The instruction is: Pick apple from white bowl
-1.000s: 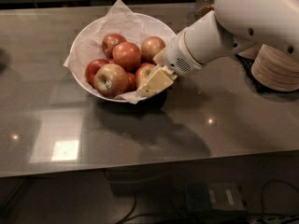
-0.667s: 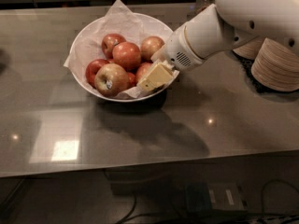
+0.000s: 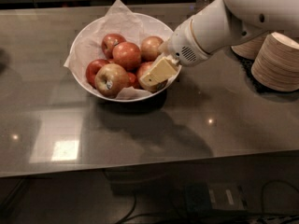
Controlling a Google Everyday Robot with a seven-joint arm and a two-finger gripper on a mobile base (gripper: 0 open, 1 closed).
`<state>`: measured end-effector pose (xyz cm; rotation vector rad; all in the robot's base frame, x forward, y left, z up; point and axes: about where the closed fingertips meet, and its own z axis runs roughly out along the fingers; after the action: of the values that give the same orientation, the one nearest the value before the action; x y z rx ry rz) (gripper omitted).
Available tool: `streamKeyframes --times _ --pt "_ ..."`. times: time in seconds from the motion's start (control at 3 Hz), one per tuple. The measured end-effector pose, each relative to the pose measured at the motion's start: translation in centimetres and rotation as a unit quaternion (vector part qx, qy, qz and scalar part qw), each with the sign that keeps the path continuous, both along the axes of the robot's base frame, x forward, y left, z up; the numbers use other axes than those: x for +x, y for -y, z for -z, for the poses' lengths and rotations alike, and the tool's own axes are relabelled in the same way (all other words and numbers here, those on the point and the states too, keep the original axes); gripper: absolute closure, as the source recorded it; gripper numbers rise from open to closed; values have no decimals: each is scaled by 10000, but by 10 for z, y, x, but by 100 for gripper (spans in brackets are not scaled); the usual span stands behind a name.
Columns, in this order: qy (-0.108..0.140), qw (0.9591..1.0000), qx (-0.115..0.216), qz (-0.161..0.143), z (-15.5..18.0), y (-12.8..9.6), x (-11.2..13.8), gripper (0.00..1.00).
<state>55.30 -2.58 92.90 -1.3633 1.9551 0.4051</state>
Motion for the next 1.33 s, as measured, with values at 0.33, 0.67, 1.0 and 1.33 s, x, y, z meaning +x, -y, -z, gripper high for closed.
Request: streamKeyframes --times 0.33,0.67,1.0,1.33 --pt "100 9999 -8 31 -11 5 0 8" --pt "139 9999 -29 35 -15 8 0 0" --pt "151 9999 -31 39 -16 8 0 19" --pt "179 9998 -35 60 -18 10 0 41"
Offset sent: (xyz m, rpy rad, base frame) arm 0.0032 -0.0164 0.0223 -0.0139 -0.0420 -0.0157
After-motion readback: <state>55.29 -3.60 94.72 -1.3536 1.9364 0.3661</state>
